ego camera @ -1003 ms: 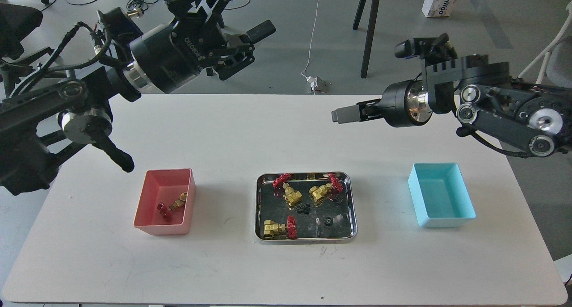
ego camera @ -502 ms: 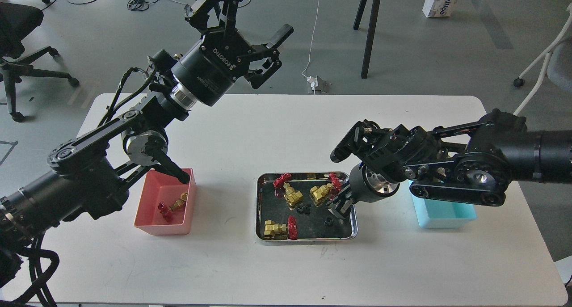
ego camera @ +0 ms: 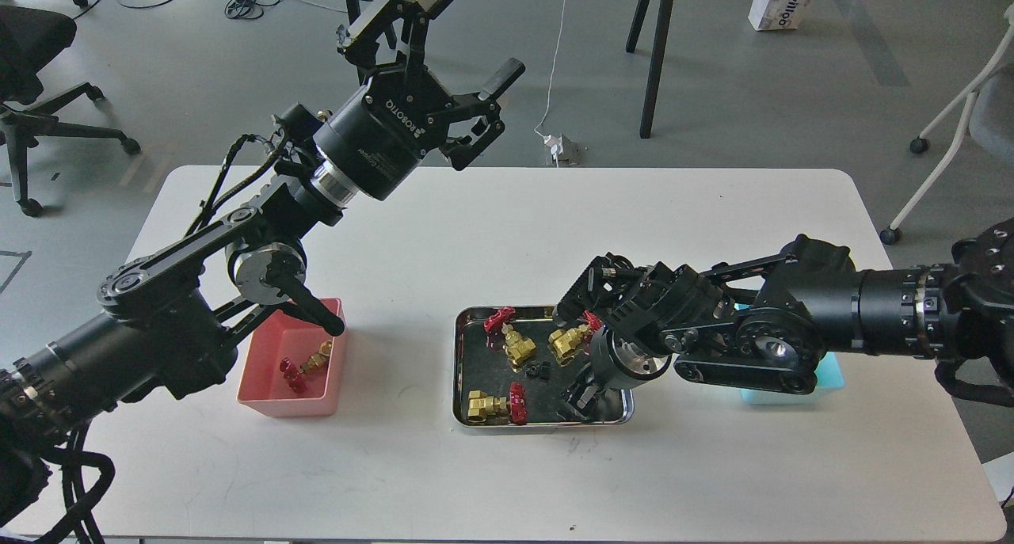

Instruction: Place valve in pink box and gear in blue box

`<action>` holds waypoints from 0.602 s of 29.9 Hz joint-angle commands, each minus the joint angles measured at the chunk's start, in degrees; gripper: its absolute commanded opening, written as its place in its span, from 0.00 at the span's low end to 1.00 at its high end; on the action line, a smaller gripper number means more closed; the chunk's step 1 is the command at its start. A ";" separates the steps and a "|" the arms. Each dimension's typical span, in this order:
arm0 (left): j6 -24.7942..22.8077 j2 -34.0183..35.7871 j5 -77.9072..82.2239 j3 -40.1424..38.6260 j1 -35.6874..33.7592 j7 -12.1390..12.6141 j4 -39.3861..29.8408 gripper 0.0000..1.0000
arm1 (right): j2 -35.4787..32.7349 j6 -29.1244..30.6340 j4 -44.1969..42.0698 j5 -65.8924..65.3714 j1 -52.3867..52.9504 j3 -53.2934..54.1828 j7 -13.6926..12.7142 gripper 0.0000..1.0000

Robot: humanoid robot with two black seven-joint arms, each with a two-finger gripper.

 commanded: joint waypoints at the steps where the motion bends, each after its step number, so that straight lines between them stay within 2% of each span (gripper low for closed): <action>1: 0.00 -0.10 -0.06 0.09 0.11 -0.01 0.14 0.91 | 0.89 0.01 -1.56 -0.07 -0.75 -0.07 -0.02 0.54; 11: 0.00 -0.80 0.03 0.09 1.34 -0.01 0.85 0.91 | 2.74 0.01 -3.67 -0.07 -2.42 -0.16 -0.28 0.48; 18: 0.00 -0.89 0.03 0.01 1.34 -0.01 1.20 0.91 | 2.56 0.01 -3.41 -0.07 -2.16 -0.33 -0.28 0.31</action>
